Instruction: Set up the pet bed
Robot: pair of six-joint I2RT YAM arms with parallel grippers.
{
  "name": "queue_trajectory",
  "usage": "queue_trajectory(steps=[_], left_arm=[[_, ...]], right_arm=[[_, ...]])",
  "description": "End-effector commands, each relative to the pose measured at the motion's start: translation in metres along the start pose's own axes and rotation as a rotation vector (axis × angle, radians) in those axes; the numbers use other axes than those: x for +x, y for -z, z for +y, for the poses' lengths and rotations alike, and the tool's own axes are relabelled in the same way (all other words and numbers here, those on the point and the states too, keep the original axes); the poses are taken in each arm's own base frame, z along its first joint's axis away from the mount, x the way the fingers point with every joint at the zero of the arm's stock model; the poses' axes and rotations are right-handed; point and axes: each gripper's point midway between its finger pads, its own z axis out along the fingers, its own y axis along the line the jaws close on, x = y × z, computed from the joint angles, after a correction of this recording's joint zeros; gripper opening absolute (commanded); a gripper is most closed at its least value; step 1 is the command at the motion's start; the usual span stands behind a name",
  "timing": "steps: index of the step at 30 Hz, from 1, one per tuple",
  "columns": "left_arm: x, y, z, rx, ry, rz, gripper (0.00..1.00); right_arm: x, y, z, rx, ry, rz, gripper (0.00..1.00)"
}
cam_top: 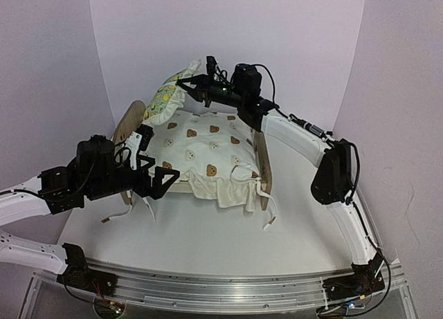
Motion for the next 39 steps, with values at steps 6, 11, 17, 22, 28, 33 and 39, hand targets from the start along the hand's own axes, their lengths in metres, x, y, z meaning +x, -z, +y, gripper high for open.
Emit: queue_trajectory(steps=[6,11,17,22,28,33,39], left_arm=[[-0.005,0.002,0.004,-0.014,0.027,-0.032,0.99],[-0.006,-0.005,0.001,-0.009,0.020,-0.023,0.99],[-0.008,-0.009,0.000,-0.012,0.017,-0.025,0.99],[-0.011,-0.008,0.000,-0.014,0.025,-0.031,0.99],[-0.018,-0.005,0.001,-0.027,0.028,-0.040,0.99],[-0.024,0.002,0.005,-0.049,0.033,-0.048,1.00],[-0.033,0.016,0.009,-0.069,0.040,-0.065,0.99]], right_arm=[[0.026,-0.002,-0.123,0.040,-0.223,0.002,0.00],[0.054,0.006,-0.168,0.086,-0.302,0.067,0.00],[0.052,0.012,-0.142,0.080,-0.250,0.101,0.54],[0.028,0.015,-0.084,0.022,-0.186,0.092,0.73],[0.017,0.039,-0.032,0.112,-0.060,0.110,0.91],[0.027,0.095,-0.042,0.405,0.044,0.099,0.98],[0.051,0.180,-0.038,0.628,0.175,0.062,0.98]])
